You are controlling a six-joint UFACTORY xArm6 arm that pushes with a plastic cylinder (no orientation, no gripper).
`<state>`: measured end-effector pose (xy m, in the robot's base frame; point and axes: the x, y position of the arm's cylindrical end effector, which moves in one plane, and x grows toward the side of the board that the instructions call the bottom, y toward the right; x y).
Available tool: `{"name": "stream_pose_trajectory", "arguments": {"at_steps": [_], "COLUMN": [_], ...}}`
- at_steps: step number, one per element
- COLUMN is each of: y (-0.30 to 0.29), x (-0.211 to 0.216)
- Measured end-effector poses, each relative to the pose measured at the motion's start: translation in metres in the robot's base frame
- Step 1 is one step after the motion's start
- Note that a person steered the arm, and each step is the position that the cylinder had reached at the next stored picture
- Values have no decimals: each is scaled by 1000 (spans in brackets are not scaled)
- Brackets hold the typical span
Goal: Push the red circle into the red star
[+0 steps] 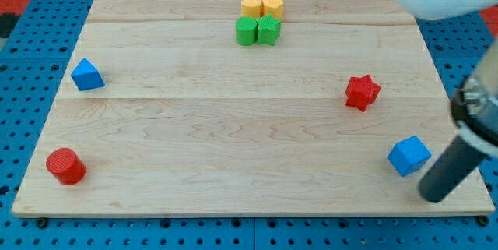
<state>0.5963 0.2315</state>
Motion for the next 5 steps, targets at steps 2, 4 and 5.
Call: {"name": "stream_pose_trajectory", "arguments": {"at_steps": [2, 4, 5], "y": [-71, -161, -283], "x": [-73, -13, 6]}}
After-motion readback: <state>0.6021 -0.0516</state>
